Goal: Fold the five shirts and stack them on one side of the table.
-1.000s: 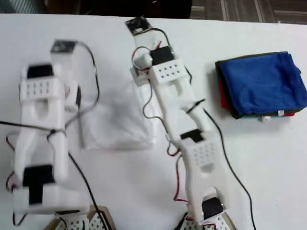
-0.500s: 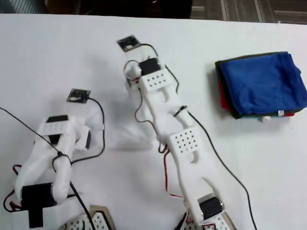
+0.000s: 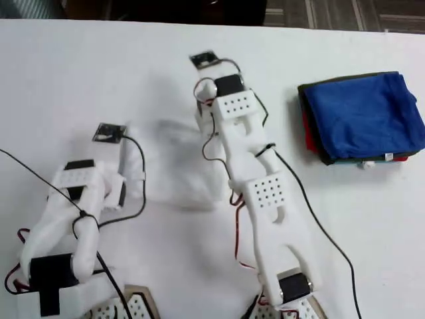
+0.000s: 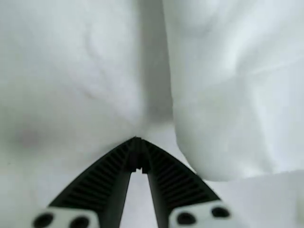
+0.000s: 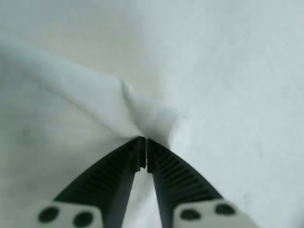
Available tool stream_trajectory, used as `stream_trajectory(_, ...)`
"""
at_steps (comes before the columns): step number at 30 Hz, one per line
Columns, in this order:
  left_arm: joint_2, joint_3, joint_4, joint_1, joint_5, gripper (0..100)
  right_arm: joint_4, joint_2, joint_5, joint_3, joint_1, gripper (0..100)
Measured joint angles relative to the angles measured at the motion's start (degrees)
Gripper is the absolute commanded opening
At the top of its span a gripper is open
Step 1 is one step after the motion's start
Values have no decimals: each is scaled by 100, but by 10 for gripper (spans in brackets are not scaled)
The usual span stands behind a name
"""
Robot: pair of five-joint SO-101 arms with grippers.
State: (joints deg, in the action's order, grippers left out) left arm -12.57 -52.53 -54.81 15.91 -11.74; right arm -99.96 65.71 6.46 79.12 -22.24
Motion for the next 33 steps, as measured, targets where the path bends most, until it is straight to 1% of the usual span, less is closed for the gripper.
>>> stream_trajectory(6, 0, 985, -985, -9, 18, 27, 0, -1213, 0, 0, -62, 20)
stream_trajectory(9, 0, 1723, -1442, -18, 299, 27, -9, -1802, 0, 0, 141, 20)
stream_trajectory(11, 0, 2092, -1565, -18, 519, 26, -9, -2189, 0, -158, 264, 20)
stream_trajectory(14, 0, 2224, -1574, -290, 633, 26, -9, -2866, 0, -932, 264, 20)
stream_trajectory(19, 0, 2242, -1574, -914, 686, 26, 9, -4053, 0, -3121, 273, 20)
stream_trajectory(22, 0, 2022, -1371, -1002, 677, 26, 360, -4580, 0, -4325, 264, 20)
stream_trajectory(25, 0, 1389, -818, -976, 536, 26, 835, -4993, 0, -5275, 325, 20)
stream_trajectory(29, 0, 615, -18, -862, 448, 26, 1292, -5363, 0, -6207, 369, 20)
stream_trajectory(33, -9, 167, 457, -589, 369, 26, 1591, -5574, 0, -6813, 369, 20)
